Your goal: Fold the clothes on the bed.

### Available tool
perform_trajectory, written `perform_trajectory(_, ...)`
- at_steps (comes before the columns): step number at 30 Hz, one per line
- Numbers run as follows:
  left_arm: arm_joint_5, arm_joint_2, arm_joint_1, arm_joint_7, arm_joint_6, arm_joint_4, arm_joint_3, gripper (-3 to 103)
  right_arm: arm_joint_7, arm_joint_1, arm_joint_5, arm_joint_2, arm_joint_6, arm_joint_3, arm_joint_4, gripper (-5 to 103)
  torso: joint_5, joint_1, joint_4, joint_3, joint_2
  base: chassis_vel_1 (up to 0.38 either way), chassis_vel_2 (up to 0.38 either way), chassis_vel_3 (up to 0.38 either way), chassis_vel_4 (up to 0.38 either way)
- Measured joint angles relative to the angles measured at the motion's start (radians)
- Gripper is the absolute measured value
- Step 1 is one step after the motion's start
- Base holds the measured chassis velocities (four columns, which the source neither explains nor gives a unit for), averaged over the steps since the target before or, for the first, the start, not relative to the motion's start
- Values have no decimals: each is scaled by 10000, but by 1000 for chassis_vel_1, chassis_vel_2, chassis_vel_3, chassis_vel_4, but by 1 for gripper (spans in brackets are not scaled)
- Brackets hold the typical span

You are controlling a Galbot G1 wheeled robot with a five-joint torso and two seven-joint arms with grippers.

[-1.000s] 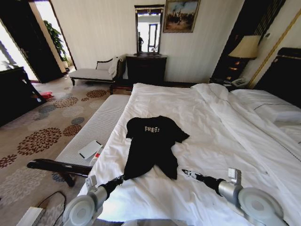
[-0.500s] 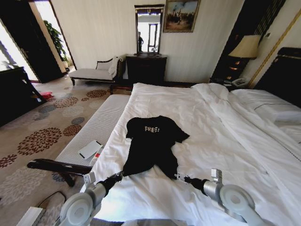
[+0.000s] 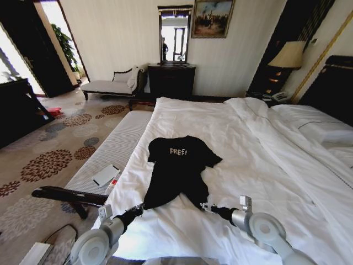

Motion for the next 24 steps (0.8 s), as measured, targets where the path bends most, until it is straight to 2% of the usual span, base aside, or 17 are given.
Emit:
perform_trajectory(3,-43,-6,-32,1,-33,-2,14,0,-14,-3,-42,15,0,-24,-11,103,0,0,0,0,0,0,0,0,0)
perform_trajectory(6,-57,-35,-88,5,-41,13,55,0,5,50,-42,16,0,-61,1,97,0,0,-1,0,0,0,0,0,0)
perform_trajectory(9,23,-55,-111,8,-37,68,153,0,66,132,15,3,0,-87,83,82,0,0,0,0,0,0,0,0,0)
perform_trajectory(12,76,-58,-108,17,-26,90,172,0,105,197,28,-12,6,-124,91,76,1,0,0,0,0,0,0,0,0)
perform_trajectory(15,86,-59,-64,21,-22,102,128,0,169,208,39,-8,127,-127,89,60,0,0,1,0,0,0,0,0,0)
perform_trajectory(18,28,-58,-9,25,-16,102,64,0,161,77,11,0,188,-70,96,54,1,0,0,0,-1,0,0,0,0)
perform_trajectory(22,13,-122,-46,42,-15,152,52,0,175,-150,-131,24,296,3,242,33,1,0,1,0,-1,0,0,0,0)
perform_trajectory(24,-3,-143,-79,45,-15,160,65,0,277,-188,-179,48,408,-4,305,33,0,0,0,0,0,0,0,0,0)
